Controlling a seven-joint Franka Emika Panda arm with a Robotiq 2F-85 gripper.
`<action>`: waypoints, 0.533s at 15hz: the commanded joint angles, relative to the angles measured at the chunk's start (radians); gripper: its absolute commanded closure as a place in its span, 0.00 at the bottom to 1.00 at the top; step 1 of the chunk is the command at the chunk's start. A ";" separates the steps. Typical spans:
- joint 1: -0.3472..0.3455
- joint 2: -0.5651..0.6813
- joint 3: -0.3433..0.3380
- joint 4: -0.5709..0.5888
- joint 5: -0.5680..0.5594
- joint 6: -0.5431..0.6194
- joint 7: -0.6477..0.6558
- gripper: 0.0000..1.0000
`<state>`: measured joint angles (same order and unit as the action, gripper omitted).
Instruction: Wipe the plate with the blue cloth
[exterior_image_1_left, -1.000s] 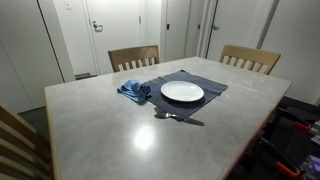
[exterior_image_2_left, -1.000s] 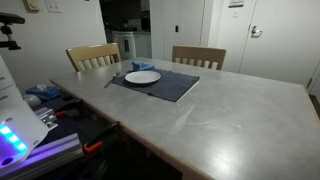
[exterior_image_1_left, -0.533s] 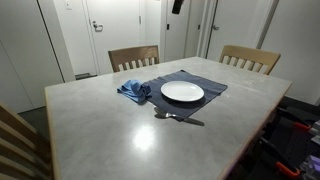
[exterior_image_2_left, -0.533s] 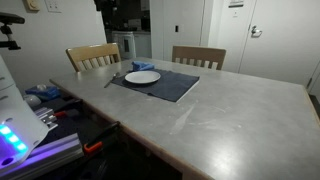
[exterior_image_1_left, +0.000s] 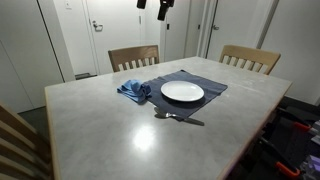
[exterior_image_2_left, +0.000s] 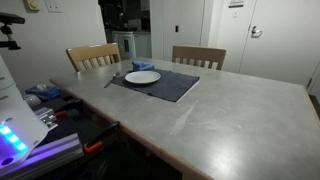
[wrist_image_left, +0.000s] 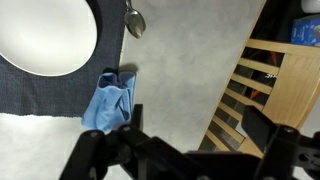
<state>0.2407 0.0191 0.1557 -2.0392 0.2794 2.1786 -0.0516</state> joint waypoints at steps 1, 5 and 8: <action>-0.016 -0.002 0.017 0.002 -0.001 -0.002 0.001 0.00; -0.017 0.031 0.018 0.010 0.023 0.026 -0.036 0.00; -0.022 0.089 0.017 0.039 0.024 0.050 -0.080 0.00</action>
<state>0.2400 0.0394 0.1590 -2.0392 0.2854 2.1988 -0.0714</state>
